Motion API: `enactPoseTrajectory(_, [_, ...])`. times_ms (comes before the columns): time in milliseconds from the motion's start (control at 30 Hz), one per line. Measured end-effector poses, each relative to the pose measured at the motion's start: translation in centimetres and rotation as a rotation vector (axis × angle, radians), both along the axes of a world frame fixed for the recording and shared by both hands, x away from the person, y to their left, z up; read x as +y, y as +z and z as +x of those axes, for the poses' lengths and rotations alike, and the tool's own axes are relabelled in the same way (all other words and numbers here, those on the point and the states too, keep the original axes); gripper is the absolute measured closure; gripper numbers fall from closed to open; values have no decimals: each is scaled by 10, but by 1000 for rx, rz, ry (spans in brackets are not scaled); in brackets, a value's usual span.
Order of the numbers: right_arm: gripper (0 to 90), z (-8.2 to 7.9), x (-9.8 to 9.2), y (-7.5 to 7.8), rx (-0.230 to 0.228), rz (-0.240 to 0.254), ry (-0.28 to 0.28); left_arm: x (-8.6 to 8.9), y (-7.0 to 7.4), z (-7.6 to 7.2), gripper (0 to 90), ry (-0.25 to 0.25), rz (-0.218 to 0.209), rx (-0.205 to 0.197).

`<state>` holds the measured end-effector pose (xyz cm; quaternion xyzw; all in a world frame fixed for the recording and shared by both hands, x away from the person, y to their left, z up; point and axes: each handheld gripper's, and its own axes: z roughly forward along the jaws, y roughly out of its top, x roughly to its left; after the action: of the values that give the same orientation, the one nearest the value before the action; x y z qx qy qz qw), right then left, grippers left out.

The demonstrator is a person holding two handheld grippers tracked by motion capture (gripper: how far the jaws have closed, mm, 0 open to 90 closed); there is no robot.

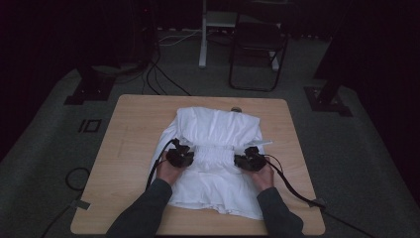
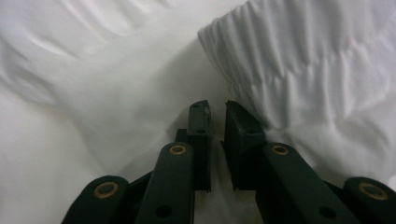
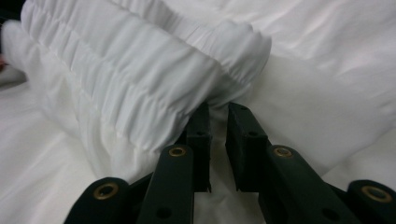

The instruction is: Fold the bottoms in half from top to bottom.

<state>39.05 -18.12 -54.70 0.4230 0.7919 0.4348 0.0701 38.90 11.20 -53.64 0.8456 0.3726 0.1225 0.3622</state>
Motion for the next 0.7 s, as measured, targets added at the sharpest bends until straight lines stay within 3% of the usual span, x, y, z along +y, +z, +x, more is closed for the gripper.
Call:
enactPoseTrajectory(67, [760,-11,-2,1,-11,7,47,2,-1,-15,799,-55,-22,-8])
enactPoseTrajectory(167, [707,-29,-7,5,-51,7,121,6,-5,-35,787,-140,-14,-31])
enactPoseTrajectory(233, [679,-40,-14,10,-91,-2,139,11,-4,-40,752,-141,-29,-41])
enactPoseTrajectory(300, [671,-45,-22,16,-121,-26,102,16,0,-37,731,-103,-48,-47])
enactPoseTrajectory(400, [681,-41,-31,23,-150,-49,-7,15,5,-27,706,-65,-58,-51])
enactPoseTrajectory(500, [670,-26,-32,23,-136,-20,-90,4,6,-20,690,-69,-50,-56])
enactPoseTrajectory(567, [665,-14,-26,21,-116,-3,-81,-5,4,-16,682,-82,-28,-57])
enactPoseTrajectory(700, [659,-4,-6,16,-102,-19,-5,-17,-2,-16,680,-120,-15,-37])
